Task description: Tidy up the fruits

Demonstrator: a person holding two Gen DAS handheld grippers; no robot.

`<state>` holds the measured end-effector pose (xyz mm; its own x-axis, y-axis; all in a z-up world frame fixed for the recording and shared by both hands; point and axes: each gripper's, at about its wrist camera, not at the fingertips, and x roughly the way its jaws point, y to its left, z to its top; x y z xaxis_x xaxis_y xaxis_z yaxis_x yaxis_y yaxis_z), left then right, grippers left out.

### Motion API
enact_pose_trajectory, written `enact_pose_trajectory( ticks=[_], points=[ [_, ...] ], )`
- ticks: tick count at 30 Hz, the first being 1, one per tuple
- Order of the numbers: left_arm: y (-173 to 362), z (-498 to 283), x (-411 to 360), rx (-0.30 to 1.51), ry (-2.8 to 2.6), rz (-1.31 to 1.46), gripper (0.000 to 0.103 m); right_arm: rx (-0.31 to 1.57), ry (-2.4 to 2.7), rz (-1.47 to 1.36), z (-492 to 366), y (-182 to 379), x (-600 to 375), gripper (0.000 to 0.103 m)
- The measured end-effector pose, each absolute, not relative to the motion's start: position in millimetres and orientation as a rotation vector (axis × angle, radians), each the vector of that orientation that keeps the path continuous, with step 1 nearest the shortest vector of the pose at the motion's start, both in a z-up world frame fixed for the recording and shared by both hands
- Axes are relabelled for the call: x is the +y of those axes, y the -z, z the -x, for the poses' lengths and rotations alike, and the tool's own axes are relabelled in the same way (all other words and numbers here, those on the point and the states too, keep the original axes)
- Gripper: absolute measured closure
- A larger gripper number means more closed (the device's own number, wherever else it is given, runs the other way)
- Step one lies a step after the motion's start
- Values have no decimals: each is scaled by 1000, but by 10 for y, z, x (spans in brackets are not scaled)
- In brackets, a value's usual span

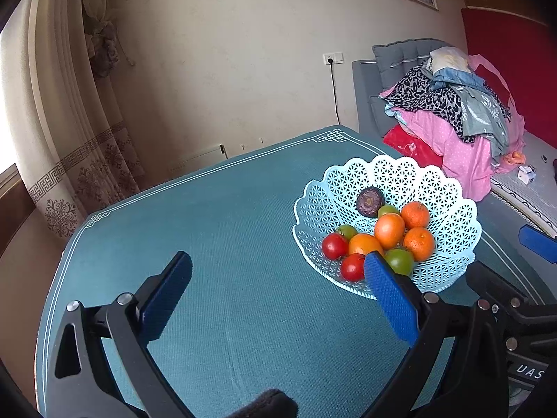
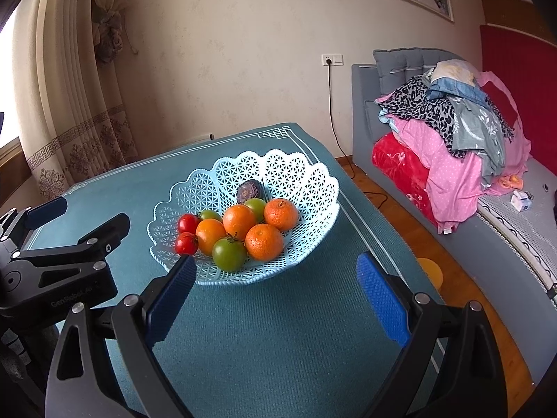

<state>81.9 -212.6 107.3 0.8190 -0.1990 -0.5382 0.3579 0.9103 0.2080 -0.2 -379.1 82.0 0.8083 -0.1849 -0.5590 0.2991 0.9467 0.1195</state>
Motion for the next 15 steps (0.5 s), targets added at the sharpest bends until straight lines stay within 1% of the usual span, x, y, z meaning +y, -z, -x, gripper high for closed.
enact_pose_trajectory(
  ticks=[15],
  points=[
    [-1079, -813, -2131, 530, 306, -310, 2, 587, 256, -195, -8, -816, -3762, 10]
  ],
)
